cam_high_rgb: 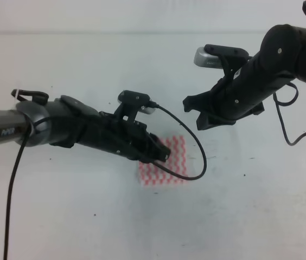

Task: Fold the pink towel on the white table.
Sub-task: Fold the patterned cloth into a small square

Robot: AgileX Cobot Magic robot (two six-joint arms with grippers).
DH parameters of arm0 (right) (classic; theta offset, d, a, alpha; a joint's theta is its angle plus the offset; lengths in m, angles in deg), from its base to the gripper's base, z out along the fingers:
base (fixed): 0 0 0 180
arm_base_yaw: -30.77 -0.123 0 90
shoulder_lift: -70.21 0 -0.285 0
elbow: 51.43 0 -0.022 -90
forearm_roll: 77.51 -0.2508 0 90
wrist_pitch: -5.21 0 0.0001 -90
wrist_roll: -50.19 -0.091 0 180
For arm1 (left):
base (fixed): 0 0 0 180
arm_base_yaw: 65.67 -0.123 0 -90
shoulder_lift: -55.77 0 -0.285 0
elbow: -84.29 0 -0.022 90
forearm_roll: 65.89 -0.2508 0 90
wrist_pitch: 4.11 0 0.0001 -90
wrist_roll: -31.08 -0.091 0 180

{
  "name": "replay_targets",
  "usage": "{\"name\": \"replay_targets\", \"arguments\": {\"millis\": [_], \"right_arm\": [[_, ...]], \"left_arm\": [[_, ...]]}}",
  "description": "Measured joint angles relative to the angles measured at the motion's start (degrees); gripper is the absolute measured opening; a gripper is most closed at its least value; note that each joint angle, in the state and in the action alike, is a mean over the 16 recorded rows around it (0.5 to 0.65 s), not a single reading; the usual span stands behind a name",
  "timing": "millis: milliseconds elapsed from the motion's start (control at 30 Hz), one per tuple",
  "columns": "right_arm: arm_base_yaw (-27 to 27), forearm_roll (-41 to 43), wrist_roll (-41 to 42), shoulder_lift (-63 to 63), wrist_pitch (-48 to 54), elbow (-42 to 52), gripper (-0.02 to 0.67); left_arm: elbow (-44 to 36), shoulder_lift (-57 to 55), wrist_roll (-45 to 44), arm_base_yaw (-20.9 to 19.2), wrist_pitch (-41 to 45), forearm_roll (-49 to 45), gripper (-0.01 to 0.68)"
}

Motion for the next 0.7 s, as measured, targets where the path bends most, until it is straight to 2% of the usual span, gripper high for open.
{"name": "replay_targets", "arguments": {"millis": [200,700], "right_arm": [[0.0,0.0,0.01,0.0,-0.02,0.0,-0.023],[0.01,-0.08,0.03,-0.09,-0.06,0.0,-0.022]], "left_arm": [[-0.04,-0.03,2.58,0.03,-0.41,-2.72,-0.005],[-0.02,-1.74,2.6,1.19,-0.05,-2.41,-0.005]]}}
